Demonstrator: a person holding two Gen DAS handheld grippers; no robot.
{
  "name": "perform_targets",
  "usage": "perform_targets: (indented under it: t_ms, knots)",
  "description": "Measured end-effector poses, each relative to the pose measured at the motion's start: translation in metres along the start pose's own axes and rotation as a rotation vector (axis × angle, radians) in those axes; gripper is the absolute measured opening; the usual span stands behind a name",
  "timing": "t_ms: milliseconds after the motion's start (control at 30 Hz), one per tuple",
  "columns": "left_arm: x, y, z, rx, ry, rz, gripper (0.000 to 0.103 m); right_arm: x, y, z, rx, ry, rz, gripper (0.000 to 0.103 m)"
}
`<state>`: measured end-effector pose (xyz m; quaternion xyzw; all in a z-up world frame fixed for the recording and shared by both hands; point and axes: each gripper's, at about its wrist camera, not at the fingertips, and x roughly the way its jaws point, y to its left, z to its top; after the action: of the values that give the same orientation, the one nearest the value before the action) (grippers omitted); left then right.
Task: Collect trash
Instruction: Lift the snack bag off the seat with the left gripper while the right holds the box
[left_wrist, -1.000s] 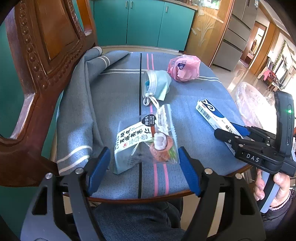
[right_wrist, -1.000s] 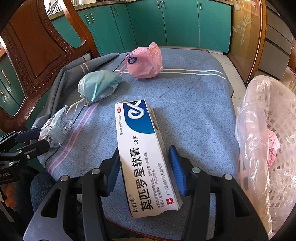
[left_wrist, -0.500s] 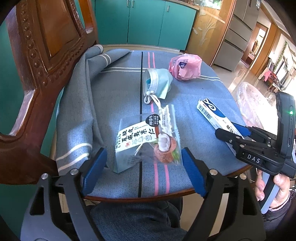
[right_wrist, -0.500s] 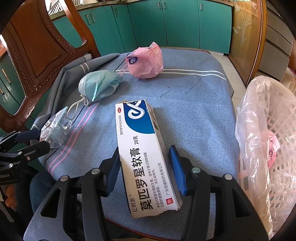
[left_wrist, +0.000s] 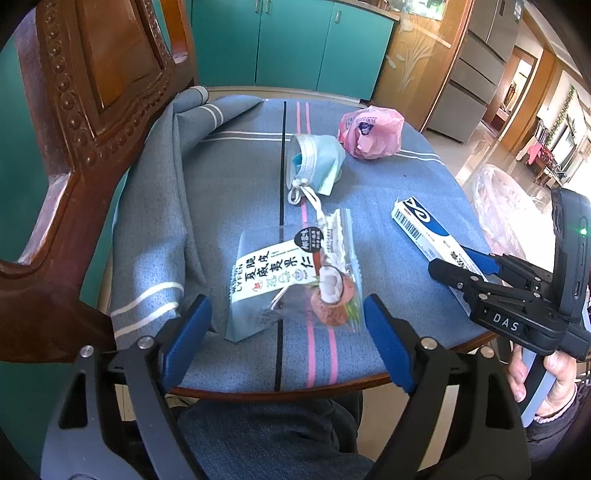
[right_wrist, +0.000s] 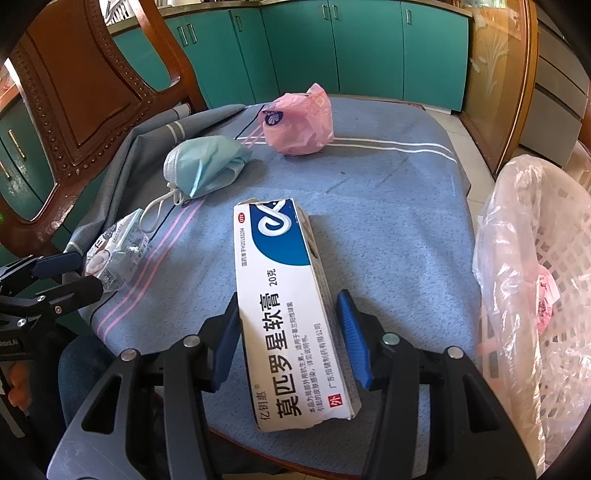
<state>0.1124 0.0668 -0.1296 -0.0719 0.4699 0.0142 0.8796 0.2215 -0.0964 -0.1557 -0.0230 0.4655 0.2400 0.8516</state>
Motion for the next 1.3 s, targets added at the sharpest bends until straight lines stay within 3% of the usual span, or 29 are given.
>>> perform_targets:
  t_ms: [633,967,1167,1300]
  knots:
    - [0.014,0.005,0.009,-0.096,0.005,-0.04,0.092,0.0,-0.006,-0.001,0.027,0.012,0.035,0.047]
    - [0.044,-0.004,0.012,-0.057,0.059,0.015,0.093,0.0,-0.006,-0.001,0.026,0.017,0.032,0.047]
    - [0.042,-0.007,0.01,-0.036,0.04,0.033,0.093,0.0,-0.004,-0.001,0.022,0.016,0.028,0.047]
    - [0.037,-0.01,0.009,-0.015,0.025,0.052,0.084,0.0,-0.004,-0.002,0.017,0.014,0.021,0.047]
